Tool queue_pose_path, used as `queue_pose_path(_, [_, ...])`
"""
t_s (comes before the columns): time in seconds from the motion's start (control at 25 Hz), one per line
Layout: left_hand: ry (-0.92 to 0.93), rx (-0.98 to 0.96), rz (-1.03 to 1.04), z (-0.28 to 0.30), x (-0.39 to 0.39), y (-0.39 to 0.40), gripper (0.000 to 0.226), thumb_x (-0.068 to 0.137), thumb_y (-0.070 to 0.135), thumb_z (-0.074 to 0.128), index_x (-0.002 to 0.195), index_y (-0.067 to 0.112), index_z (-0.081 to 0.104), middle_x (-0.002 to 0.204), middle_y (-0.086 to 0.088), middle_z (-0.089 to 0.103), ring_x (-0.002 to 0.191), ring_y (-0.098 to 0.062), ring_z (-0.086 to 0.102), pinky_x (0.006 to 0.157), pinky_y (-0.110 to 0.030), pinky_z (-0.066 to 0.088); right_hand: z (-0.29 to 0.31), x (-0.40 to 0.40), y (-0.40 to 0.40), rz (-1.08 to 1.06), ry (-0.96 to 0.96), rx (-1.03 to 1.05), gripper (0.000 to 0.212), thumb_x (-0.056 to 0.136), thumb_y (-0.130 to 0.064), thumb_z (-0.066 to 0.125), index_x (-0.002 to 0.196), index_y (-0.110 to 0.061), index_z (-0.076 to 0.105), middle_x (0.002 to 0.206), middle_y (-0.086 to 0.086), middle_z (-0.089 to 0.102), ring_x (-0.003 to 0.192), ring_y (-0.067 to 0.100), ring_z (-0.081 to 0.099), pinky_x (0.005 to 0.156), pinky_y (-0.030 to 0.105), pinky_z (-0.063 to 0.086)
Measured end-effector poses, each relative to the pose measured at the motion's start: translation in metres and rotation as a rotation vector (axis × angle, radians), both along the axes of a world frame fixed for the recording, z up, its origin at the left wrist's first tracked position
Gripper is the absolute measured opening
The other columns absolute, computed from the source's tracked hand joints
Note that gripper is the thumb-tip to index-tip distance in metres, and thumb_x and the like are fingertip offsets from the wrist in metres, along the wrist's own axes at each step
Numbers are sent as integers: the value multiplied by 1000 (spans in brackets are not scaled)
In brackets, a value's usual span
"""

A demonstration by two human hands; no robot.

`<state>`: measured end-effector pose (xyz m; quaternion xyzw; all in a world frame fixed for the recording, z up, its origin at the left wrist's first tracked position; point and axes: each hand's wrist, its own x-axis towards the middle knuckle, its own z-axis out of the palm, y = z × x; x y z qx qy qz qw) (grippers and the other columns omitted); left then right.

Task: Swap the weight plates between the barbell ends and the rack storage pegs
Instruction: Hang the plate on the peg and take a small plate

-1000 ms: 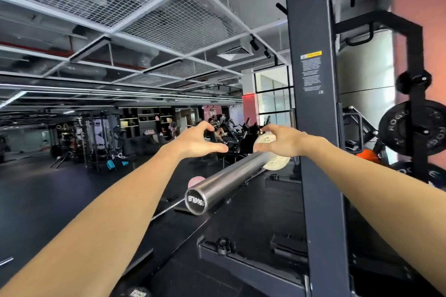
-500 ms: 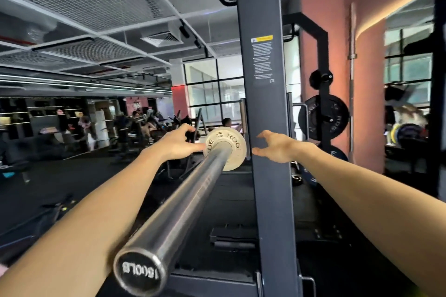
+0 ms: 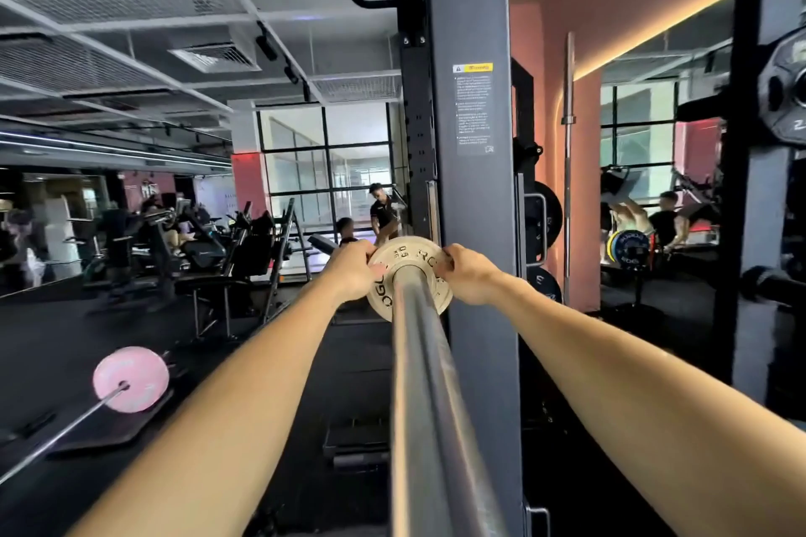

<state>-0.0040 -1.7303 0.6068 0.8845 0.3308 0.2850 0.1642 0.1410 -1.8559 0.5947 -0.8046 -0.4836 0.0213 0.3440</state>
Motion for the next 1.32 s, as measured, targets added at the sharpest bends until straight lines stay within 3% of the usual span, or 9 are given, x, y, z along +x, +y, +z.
queue_pose_path(0.08, [1,45,10,-3,1,0,20,92,24,64,107,11,63,109,-11,67,104,-30,59,76,-31,41,-3,0,-3,-66,-21,60,21,99,-33,43,88,-16,51,89,6,56,80,29,53,69,33,46])
queue_pose_path(0.16, [-3,55,13,-4,-3,-5,16,91,26,66,99,12,66,102,-10,68,100,-29,61,74,-32,42,-4,-3,-14,-54,41,73,22,96,-31,46,85,-15,56,85,12,64,75,33,64,72,42,58])
queue_pose_path(0.32, [-10,39,36,-5,-24,-32,9,89,26,69,90,17,67,99,-7,69,94,-27,64,78,-34,49,-6,-19,-46,10,63,91,22,94,-28,50,76,-17,57,93,18,71,80,35,72,72,47,60])
queue_pose_path(0.4, [-13,45,43,-5,-39,-52,7,89,25,68,84,22,64,99,-7,69,93,-28,63,78,-34,48,-7,-31,-65,29,62,115,22,96,-29,50,79,-18,58,94,16,71,79,33,72,73,47,60])
queue_pose_path(0.52, [-27,48,68,-6,-61,-84,8,89,25,68,96,24,67,104,-6,68,96,-27,62,83,-35,49,-10,-48,-92,58,56,125,20,97,-29,50,93,-14,63,94,13,73,78,30,73,74,46,60])
queue_pose_path(0.72, [-11,32,88,-6,-107,-147,11,91,24,67,100,17,66,102,-7,66,95,-26,63,84,-36,52,-11,-90,-151,98,58,119,23,98,-29,50,92,-12,63,93,14,73,78,29,73,74,46,60])
queue_pose_path(0.92, [23,59,79,-2,-147,-198,9,91,22,67,85,19,60,96,-8,66,86,-26,65,66,-31,52,-14,-128,-200,113,67,140,25,98,-25,50,75,-20,57,88,13,72,75,26,73,69,40,61])
queue_pose_path(1.08, [46,72,42,0,-177,-236,17,92,21,65,78,20,57,91,-7,64,78,-24,66,54,-27,49,-17,-157,-238,116,72,131,19,98,-26,49,87,-16,60,89,12,73,77,26,74,74,42,61])
queue_pose_path(1.32, [-15,31,-37,2,-225,-290,7,89,16,70,90,14,63,98,-8,67,87,-25,68,77,-42,60,-12,-201,-300,137,114,122,23,98,-23,50,100,-4,63,88,14,73,77,25,73,69,36,61])
